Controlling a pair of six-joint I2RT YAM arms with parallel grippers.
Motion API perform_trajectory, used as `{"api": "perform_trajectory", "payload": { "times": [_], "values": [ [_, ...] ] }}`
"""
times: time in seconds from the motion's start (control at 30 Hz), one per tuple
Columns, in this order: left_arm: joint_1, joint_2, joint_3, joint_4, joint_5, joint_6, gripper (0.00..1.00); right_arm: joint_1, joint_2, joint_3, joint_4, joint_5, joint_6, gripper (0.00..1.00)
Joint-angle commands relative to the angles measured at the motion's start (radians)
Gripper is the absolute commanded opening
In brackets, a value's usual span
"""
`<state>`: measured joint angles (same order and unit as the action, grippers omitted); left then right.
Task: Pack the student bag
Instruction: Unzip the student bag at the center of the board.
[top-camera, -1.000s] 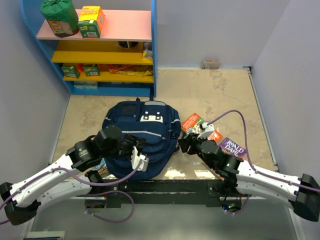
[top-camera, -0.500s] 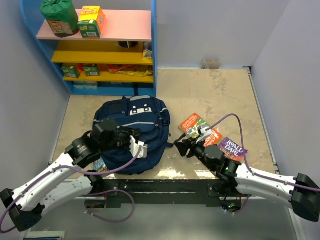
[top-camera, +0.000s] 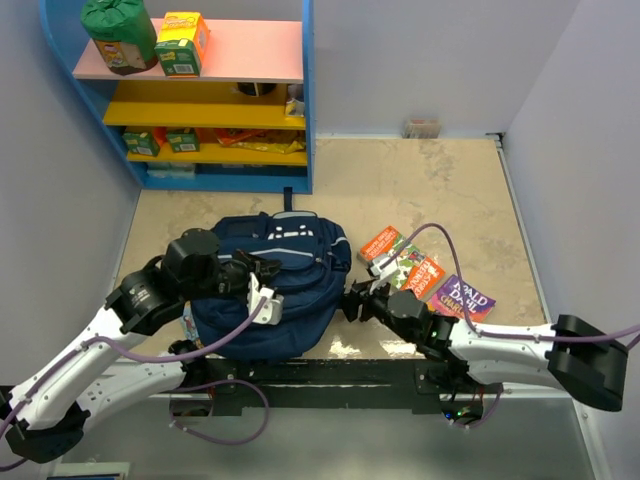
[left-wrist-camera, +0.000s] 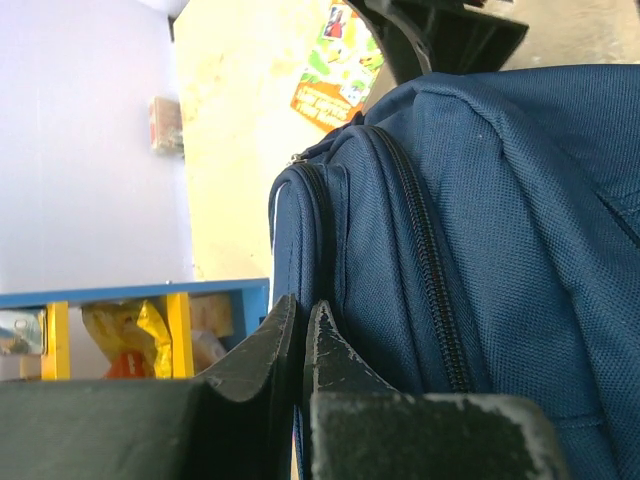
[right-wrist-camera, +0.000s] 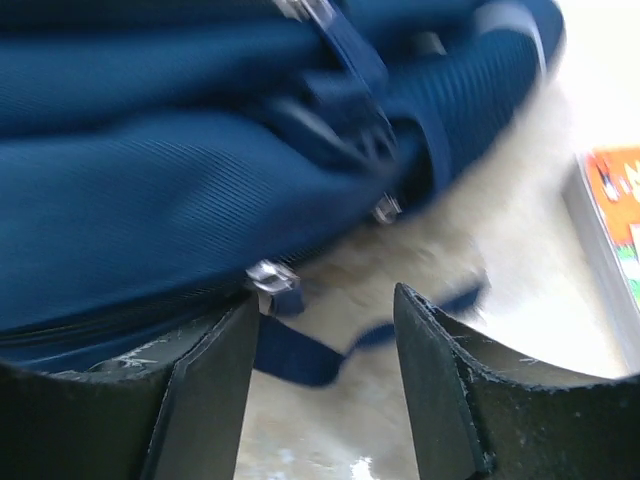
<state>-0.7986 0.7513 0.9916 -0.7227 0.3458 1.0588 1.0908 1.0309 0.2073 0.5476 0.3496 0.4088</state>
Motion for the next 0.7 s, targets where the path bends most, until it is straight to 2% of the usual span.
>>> {"api": "perform_trajectory", "payload": {
  "times": [0.0, 0.27, 0.43, 0.5, 0.67],
  "values": [
    [0.002, -0.038, 0.078, 0.063, 0.07, 0.069, 0.0, 0.055, -0.087, -0.06, 0.179, 0.046, -0.083, 0.61],
    [0.001, -0.044, 0.088, 0.065, 0.073, 0.063, 0.0, 0.078, -0.006, -0.042, 0.202, 0.066, -0.103, 0.59],
    [0.001, -0.04, 0.101, 0.063, 0.065, 0.06, 0.0, 0.089, 0.031, -0.051, 0.244, 0.066, -0.1, 0.48],
    [0.001, -0.038, 0.104, 0.062, 0.067, 0.06, 0.0, 0.098, 0.038, -0.052, 0.256, 0.074, -0.1, 0.4],
    [0.001, -0.035, 0.101, 0.062, 0.062, 0.058, 0.0, 0.123, 0.043, -0.055, 0.281, 0.086, -0.13, 0.34]
  ]
}}
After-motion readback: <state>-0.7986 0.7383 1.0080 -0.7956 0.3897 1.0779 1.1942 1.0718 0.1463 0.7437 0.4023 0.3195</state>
